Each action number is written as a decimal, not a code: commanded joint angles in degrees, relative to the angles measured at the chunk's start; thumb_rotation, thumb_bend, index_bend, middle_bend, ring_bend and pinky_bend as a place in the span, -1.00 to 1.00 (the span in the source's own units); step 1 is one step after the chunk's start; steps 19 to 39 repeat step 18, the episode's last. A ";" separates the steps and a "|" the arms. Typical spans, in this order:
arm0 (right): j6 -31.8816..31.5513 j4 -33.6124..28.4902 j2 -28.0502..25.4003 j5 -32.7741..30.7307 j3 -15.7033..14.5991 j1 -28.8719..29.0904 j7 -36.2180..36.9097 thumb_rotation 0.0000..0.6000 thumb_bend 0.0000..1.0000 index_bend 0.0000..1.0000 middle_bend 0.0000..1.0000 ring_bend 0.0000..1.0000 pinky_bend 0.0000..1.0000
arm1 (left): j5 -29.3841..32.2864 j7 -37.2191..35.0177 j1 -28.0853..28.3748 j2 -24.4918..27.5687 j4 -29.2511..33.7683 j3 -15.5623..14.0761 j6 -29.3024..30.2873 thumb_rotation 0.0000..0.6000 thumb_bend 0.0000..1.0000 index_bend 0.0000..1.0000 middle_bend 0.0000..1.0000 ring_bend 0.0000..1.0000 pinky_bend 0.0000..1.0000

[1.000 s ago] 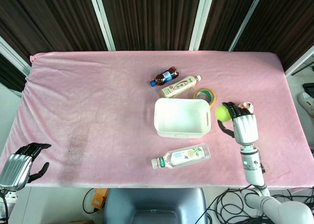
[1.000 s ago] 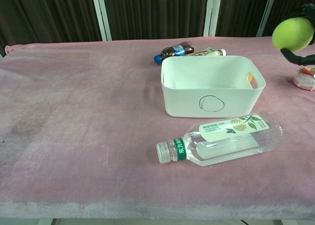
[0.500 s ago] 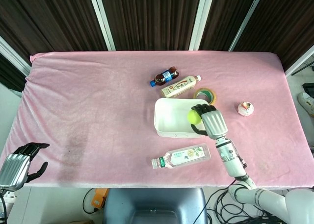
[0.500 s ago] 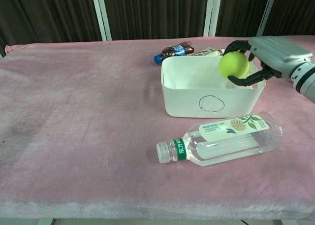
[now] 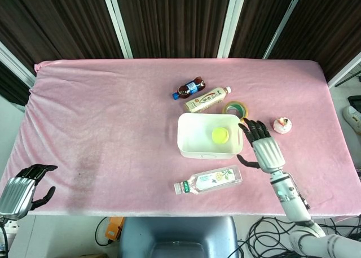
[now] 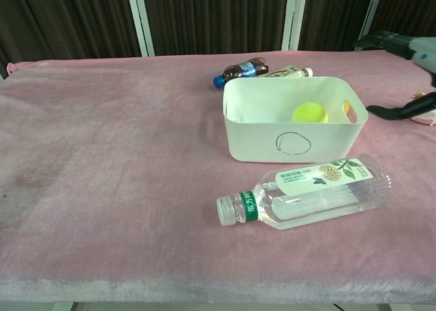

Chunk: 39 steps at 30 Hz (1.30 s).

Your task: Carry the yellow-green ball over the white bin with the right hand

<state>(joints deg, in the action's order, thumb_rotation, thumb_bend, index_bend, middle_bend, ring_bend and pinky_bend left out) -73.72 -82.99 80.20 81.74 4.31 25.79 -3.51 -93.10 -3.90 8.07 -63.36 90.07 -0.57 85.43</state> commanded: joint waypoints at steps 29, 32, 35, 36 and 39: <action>-21.14 3.06 -5.57 8.40 -10.52 -22.28 -0.07 1.00 -0.42 -1.00 -0.98 -1.00 -0.77 | -0.12 1.65 0.30 -0.43 0.37 -0.13 -0.64 1.00 -0.28 -0.39 -0.30 -0.45 -0.23; -21.14 3.06 -5.57 8.40 -10.52 -22.28 -0.07 1.00 -0.42 -1.00 -0.98 -1.00 -0.77 | -0.12 1.65 0.30 -0.43 0.37 -0.13 -0.64 1.00 -0.28 -0.39 -0.30 -0.45 -0.23; -21.14 3.06 -5.57 8.40 -10.52 -22.28 -0.07 1.00 -0.42 -1.00 -0.98 -1.00 -0.77 | -0.12 1.65 0.30 -0.43 0.37 -0.13 -0.64 1.00 -0.28 -0.39 -0.30 -0.45 -0.23; -21.14 3.06 -5.57 8.40 -10.52 -22.28 -0.07 1.00 -0.42 -1.00 -0.98 -1.00 -0.77 | -0.12 1.65 0.30 -0.43 0.37 -0.13 -0.64 1.00 -0.28 -0.39 -0.30 -0.45 -0.23; -21.14 3.06 -5.57 8.40 -10.52 -22.28 -0.07 1.00 -0.42 -1.00 -0.98 -1.00 -0.77 | -0.12 1.65 0.30 -0.43 0.37 -0.13 -0.64 1.00 -0.28 -0.39 -0.30 -0.45 -0.23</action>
